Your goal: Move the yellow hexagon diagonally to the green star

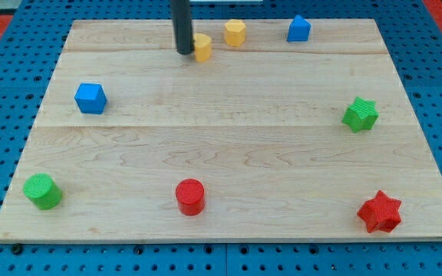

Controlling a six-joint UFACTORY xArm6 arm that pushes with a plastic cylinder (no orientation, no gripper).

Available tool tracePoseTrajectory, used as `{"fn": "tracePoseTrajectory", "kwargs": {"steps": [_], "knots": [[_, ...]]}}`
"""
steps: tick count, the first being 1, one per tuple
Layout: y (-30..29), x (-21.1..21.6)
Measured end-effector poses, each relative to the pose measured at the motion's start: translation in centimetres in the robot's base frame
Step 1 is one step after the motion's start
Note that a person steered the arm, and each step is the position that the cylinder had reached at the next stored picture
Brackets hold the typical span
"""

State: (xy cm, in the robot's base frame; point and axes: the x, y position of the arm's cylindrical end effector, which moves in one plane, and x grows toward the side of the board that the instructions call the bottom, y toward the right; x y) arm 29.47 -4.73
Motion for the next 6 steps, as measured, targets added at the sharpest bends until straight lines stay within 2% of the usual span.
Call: {"fn": "tracePoseTrajectory", "kwargs": {"steps": [1, 2, 4, 5, 6], "knots": [[-3.8, -3.9], [-4.5, -10.0], [10.7, -8.9], [11.5, -4.2], [11.5, -1.5]]}}
